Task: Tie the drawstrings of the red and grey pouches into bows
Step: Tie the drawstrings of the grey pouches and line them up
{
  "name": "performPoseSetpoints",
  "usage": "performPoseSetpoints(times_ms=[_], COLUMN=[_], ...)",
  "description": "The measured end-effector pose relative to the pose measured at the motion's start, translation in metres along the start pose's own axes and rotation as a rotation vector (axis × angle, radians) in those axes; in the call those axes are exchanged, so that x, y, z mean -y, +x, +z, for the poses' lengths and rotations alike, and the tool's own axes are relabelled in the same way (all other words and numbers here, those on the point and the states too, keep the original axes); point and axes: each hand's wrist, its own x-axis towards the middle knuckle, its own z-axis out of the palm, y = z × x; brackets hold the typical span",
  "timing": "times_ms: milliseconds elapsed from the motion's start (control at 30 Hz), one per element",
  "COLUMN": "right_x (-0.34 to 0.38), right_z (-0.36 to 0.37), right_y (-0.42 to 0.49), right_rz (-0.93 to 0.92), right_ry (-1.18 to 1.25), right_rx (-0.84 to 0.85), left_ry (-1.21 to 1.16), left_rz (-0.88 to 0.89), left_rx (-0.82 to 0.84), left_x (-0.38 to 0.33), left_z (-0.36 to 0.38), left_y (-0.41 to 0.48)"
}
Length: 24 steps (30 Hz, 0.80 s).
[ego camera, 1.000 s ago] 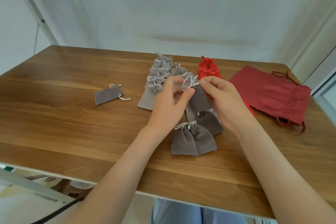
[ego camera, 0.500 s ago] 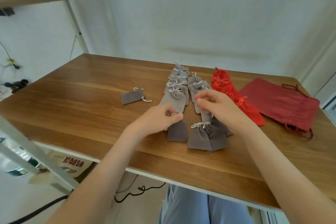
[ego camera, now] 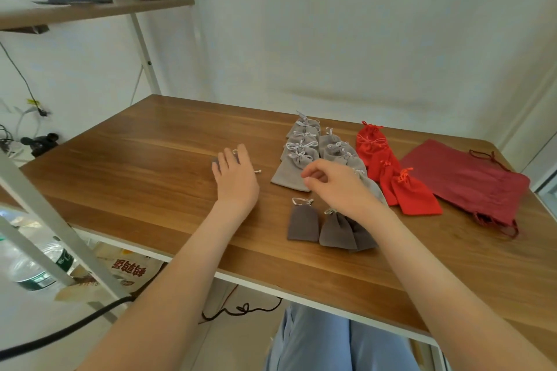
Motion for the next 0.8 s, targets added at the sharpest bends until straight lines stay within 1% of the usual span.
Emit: performPoseSetpoints(times_ms=[67,100,200,267,300,400,467,500,567,633,700,800], right_x=[0.002,0.003,0.005,0.006,0.005,0.003,0.004,0.004,0.002,-0.001,-0.006,-0.016], right_z=[0.004,0.006,0.009,0.01,0.01,0.009,0.005,0.002,-0.008,-0.02,-0.033,-0.049], right_y=[0.002,0.004,0.005,0.006,0.006,0.008,0.008,0.008,0.008,0.007,0.004,-0.003], right_rz=[-0.004,-0.007,-0.022,-0.028,-0.034,-0.041,-0.022,-0.017,-0.023,-0.03,-0.054,-0.049], right_ry=[0.018,0.02,0.024,0.026,0.027,0.081,0.202,0.267,0.368,0.401,0.408,0.378], right_rx=[0.02,0.024,0.027,0.022,0.018,-0.036,-0.107,-0.144,-0.198,-0.221,-0.259,-0.323], left_ry=[-0.025,0.01,0.202,0.198,0.154,-0.077,-0.342,-0.507,-0.807,-0.997,-1.035,-0.954], left_rz=[0.009,0.02,0.075,0.105,0.112,0.133,0.153,0.16,0.171,0.216,0.328,0.407], left_rx=[0.041,0.039,-0.076,-0.159,-0.197,-0.335,-0.373,-0.349,-0.235,-0.111,-0.02,0.052], left_x=[0.01,0.013,0.014,0.015,0.016,0.01,-0.004,-0.014,-0.036,-0.055,-0.07,-0.088], left_z=[0.005,0.006,0.005,0.009,0.011,0.005,-0.009,-0.018,-0.034,-0.043,-0.042,-0.03], left_y=[0.008,0.01,0.012,0.01,0.007,0.0,-0.007,-0.012,-0.022,-0.03,-0.036,-0.036])
